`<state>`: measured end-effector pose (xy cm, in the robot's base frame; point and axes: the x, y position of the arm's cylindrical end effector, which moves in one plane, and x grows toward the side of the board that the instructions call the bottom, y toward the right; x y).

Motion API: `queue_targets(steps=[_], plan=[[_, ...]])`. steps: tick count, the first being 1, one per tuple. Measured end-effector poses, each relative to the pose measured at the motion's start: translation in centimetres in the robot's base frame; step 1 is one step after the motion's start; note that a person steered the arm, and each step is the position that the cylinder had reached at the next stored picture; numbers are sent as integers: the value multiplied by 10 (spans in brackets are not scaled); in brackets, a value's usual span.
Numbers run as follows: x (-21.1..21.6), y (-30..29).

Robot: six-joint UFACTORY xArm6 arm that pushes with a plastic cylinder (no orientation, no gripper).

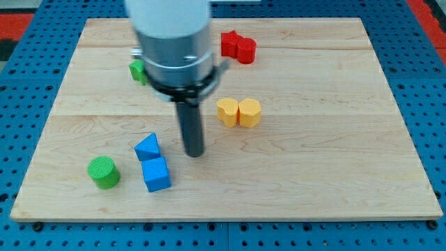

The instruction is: Move the arm to bottom of the yellow hexagon

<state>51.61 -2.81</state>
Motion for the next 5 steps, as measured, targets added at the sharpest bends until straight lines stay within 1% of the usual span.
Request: queue_targets(steps=[1, 2, 5], plan=[[-1, 39], [-1, 66], [-1, 86]])
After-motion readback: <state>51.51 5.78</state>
